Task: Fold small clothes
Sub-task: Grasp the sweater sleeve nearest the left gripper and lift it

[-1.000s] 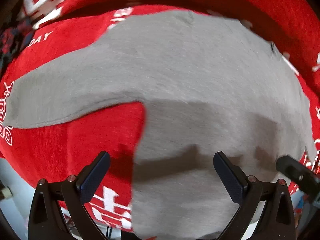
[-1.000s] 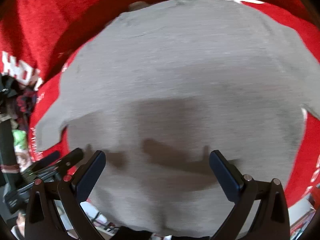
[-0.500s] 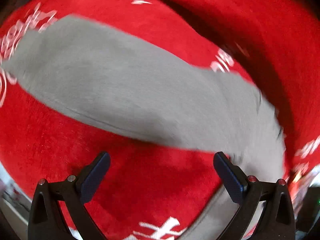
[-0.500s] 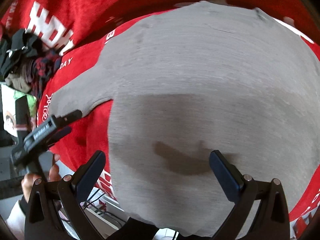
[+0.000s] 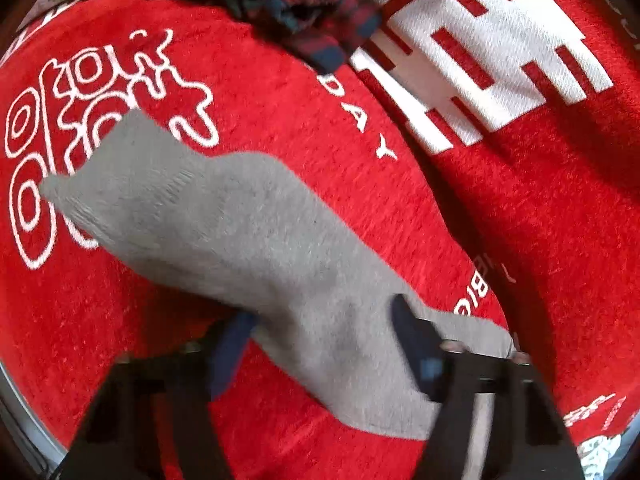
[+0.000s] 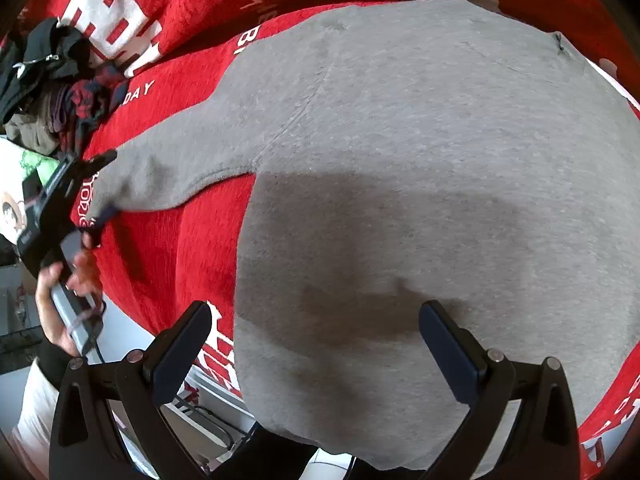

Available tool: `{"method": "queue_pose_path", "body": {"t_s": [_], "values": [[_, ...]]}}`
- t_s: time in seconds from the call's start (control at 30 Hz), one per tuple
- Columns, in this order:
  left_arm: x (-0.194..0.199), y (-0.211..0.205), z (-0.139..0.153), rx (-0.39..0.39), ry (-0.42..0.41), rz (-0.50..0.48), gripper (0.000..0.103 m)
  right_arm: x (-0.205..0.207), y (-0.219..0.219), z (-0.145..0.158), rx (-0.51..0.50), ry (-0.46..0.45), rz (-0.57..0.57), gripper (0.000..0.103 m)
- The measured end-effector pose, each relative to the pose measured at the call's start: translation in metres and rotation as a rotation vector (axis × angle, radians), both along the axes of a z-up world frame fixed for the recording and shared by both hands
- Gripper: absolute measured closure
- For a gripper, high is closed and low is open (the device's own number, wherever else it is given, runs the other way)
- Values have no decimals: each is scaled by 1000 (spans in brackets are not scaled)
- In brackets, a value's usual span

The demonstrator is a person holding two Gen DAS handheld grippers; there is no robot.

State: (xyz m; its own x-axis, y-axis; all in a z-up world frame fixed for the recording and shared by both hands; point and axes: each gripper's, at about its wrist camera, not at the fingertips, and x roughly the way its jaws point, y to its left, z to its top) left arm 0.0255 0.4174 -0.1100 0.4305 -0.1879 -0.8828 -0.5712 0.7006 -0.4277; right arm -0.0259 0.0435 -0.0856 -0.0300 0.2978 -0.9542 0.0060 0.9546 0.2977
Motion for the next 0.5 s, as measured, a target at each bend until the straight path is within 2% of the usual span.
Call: {"method": "queue_pose_path", "body": {"t_s": [0.03,0.07,0.1,0.23,0.3,0.37,0.43,0.5], "values": [[0,-2,-1,-6,-16,2,61,1,2,0,1,0,1,0],[-1,-3,-2,-34,-47,-5,76,0,3,0,2,0,2,0],[-1,-2,-5,-90,-89,-17,85,0,4,1,4,-1,4,0],[4,-8,-9,-167,-168,-53,88,-2,4,2,8,-2,8,0],[6,-19,4,-197,-239,-108,88,-3,2,2,7,-2,7,0],[11,-34,15,-201,-268,-166,88,-5,-3,3,9,-2,-3,0],[16,-53,26,-144,-252,-216,88,-6,-8,3,9,-4,-17,0],[6,-56,28,-68,-179,-190,88,-8,-14,3,8,-3,-31,0]]}}
